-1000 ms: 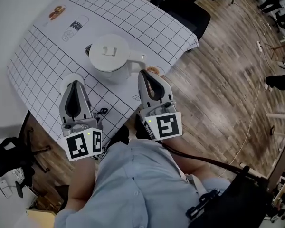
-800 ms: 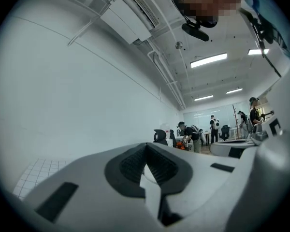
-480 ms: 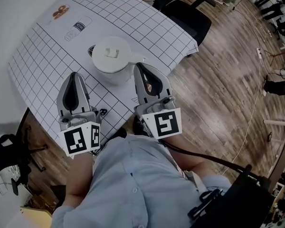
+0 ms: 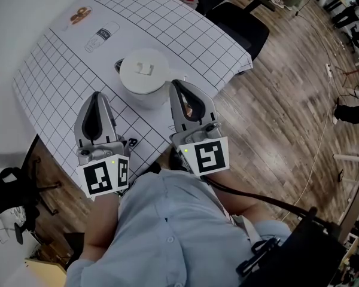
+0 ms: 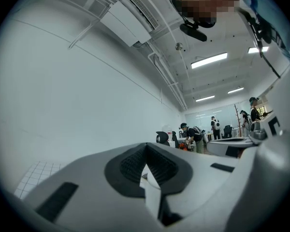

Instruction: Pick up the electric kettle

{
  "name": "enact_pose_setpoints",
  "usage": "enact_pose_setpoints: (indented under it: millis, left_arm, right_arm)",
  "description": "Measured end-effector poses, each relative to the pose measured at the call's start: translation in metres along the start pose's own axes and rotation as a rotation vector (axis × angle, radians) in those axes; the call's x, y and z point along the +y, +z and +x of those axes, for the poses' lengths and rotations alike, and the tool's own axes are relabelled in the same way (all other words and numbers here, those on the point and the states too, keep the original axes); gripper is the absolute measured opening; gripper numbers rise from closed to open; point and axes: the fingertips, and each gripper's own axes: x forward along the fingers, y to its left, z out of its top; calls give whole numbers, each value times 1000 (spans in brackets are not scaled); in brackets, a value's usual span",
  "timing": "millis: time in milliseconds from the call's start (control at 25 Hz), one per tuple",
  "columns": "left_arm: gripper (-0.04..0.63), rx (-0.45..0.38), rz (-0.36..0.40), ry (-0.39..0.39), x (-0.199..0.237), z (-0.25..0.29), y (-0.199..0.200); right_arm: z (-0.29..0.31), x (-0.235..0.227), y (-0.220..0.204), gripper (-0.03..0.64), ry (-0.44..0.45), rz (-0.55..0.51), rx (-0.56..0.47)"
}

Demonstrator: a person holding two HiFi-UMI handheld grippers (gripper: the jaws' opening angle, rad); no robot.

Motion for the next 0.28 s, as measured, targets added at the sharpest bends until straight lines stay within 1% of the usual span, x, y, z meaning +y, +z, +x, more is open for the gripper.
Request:
enact_pose_setpoints:
  millis: [280]
  left_arm:
    - [0, -2, 4, -4, -2, 1, 3]
  right_arm:
    - [1, -9, 2, 2, -15, -17, 5]
